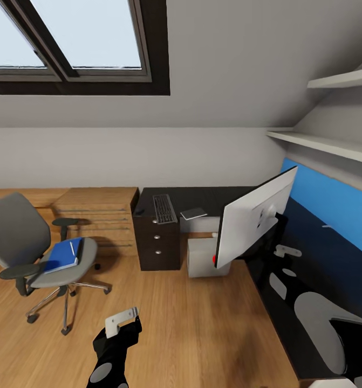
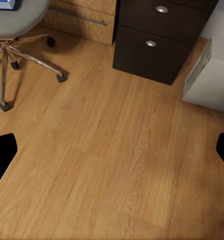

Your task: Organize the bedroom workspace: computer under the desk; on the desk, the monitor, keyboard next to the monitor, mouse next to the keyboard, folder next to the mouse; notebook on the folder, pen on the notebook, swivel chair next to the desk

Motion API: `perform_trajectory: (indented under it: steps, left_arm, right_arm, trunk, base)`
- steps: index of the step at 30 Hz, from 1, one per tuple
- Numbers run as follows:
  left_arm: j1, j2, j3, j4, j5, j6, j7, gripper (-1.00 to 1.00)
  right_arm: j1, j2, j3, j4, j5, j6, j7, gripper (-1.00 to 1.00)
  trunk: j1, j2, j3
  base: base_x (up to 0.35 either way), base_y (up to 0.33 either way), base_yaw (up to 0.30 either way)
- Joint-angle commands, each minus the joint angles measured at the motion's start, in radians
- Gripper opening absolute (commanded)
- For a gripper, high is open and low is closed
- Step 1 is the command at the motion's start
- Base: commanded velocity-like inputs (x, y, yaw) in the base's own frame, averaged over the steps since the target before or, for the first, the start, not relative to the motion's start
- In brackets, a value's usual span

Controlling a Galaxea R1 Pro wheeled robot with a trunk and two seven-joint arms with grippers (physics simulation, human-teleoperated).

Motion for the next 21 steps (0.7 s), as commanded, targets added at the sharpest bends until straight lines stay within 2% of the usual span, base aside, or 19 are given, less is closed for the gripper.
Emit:
perform_trajectory:
  steps: [1, 9, 15, 21]
  left_arm:
    - [0.000, 0.000, -0.001, -0.002, 0.005, 0.004, 0.006, 1.00]
    - [0.000, 0.000, 0.000, -0.002, 0.005, 0.004, 0.006, 1.00]
    - [0.000, 0.000, 0.000, -0.002, 0.005, 0.004, 0.006, 1.00]
    - [0.000, 0.000, -0.001, -0.002, 0.006, 0.004, 0.020, 1.00]
  right_arm:
    - [-0.001, 0.000, 0.001, 0.001, -0.009, -0.006, 0.002, 1.00]
    - [0.000, -0.004, 0.000, 0.023, 0.002, -0.058, -0.006, 1.00]
    - [0.000, -0.024, 0.002, 0.041, 0.005, -0.070, -0.113, 1.00]
    - [0.000, -0.036, 0.004, 0.050, 0.007, -0.076, -0.161, 1.00]
  trunk:
    - [0.004, -0.009, -0.005]
    - [0.035, -0.065, -0.030]
    - [0.058, -0.107, -0.049]
    - [0.081, -0.149, -0.067]
  base:
    - [0.000, 0.000, 0.000]
    - [0.000, 0.000, 0.000]
    - [0.000, 0.000, 0.000]
    - [0.000, 0.000, 0.000]
